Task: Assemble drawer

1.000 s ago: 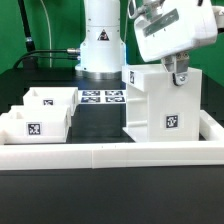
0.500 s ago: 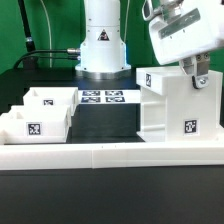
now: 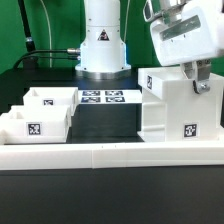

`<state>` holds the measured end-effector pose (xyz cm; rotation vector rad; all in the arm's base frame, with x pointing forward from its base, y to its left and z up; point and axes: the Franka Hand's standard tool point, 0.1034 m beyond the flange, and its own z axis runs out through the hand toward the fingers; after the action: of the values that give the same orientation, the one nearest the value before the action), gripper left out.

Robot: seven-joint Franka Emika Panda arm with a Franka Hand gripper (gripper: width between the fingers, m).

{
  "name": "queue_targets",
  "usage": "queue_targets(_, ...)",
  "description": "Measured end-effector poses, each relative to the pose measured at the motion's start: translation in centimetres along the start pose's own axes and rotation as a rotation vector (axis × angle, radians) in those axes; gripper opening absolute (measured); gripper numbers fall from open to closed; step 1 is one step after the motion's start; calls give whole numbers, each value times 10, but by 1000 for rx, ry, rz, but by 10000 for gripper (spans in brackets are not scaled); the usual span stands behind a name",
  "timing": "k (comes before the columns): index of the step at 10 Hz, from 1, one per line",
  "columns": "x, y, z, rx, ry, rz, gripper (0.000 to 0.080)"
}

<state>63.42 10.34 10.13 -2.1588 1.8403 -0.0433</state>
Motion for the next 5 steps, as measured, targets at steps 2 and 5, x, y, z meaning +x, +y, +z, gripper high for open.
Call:
queue_targets(2, 2, -2, 1, -18, -8, 4, 57)
queue_targets(5, 4, -2, 1, -24, -10, 2, 57)
